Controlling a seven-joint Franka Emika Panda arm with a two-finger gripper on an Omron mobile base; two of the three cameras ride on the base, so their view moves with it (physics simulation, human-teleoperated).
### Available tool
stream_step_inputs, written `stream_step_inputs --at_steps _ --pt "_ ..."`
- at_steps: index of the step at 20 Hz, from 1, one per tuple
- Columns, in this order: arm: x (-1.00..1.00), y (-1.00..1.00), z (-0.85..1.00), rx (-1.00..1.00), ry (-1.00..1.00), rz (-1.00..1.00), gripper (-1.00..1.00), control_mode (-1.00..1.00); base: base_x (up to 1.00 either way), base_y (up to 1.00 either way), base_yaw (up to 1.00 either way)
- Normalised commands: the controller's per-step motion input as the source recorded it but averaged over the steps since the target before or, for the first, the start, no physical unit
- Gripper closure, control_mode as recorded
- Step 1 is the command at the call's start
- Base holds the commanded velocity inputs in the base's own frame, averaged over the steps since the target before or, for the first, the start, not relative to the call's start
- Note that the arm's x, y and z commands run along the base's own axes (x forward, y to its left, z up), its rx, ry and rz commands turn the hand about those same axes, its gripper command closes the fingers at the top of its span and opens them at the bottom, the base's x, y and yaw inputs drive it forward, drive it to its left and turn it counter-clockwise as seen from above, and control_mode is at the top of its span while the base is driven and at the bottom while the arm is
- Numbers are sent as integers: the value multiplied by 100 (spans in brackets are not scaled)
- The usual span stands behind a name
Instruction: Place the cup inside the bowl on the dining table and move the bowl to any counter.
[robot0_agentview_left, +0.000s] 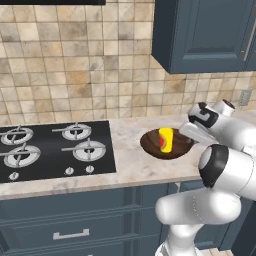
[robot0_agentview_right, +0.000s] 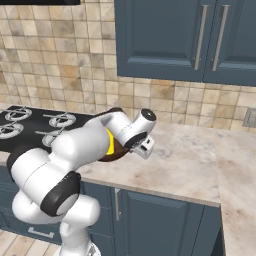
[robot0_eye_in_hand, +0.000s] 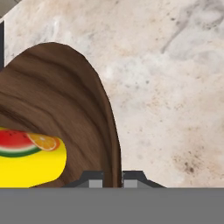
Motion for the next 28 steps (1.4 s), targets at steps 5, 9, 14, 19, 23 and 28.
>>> stream_step_inputs --at_steps 5,9,14,19,23,28 --pt "0 0 -19 0 0 0 100 -100 0 0 0" --pt "0 0 -8 0 0 0 100 -100 0 0 0" --pt "1 0 -9 0 -1 0 100 -100 0 0 0" --pt "7 0 -3 0 -1 0 100 -100 0 0 0" --pt "14 0 -2 0 0 0 100 -100 0 0 0" --pt "12 0 -3 0 0 0 100 -100 0 0 0"
